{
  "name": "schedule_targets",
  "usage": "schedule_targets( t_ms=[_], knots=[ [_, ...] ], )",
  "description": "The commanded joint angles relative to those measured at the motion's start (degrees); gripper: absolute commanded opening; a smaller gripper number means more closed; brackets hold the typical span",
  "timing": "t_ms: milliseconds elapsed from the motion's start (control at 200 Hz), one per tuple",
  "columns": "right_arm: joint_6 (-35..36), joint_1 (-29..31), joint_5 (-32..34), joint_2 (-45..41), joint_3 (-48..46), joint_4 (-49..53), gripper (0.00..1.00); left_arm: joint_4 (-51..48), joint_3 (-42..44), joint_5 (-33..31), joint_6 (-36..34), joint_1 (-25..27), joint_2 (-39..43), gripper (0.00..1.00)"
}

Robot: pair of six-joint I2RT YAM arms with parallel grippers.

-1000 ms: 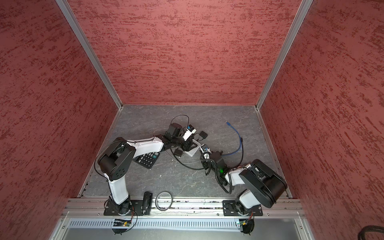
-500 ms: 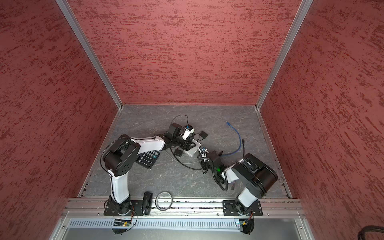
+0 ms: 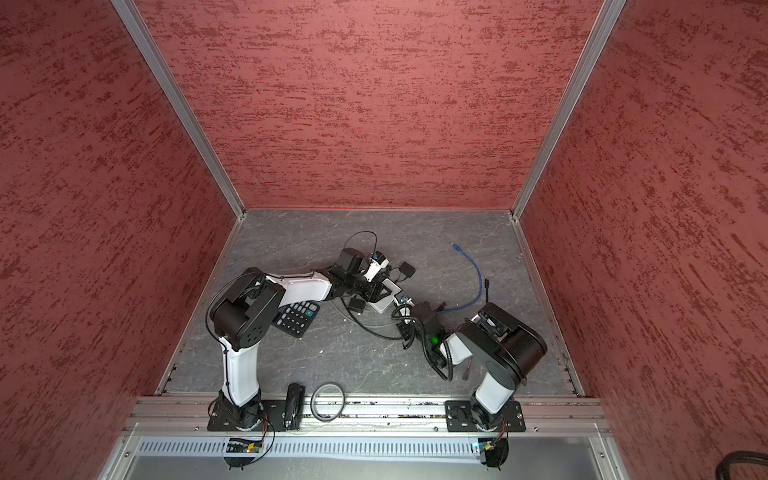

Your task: Insert the plug into the switch port

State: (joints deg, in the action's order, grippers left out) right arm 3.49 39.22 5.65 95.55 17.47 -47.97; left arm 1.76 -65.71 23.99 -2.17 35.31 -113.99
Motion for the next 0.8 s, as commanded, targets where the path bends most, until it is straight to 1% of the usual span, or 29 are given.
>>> schedule_targets(
  t_ms=[0,190,381,506,626,791],
  knots=[
    [0.47,0.42,-0.52,0.43,1.69,-3.53,0.05,-0.44,-0.66,1.46,0.01,0.12,-0.75,0.6],
    [0.13,0.56,-0.27,0.27,0.85,-4.95,0.05,-0.64,-0.74,1.33,0.02,0.28,-0.88,0.6],
    [-0.89,0.59,6.04,0.58,0.03,-4.7,0.04,-0.86,-0.82,0.8,-0.16,0.03,-0.7,0.6],
    [-1.24,0.58,7.54,1.52,-0.42,-5.95,0.04,-1.37,-0.84,0.8,-0.55,-0.15,-0.7,0.6],
    [-2.82,0.55,8.97,2.0,-2.05,-9.26,0.03,-1.73,-0.95,0.71,-1.11,-0.24,-0.54,0.6],
    [-1.76,0.59,9.94,2.11,-2.36,-10.35,0.03,-2.05,-1.02,0.7,-1.65,-0.55,-0.53,0.6]
  ],
)
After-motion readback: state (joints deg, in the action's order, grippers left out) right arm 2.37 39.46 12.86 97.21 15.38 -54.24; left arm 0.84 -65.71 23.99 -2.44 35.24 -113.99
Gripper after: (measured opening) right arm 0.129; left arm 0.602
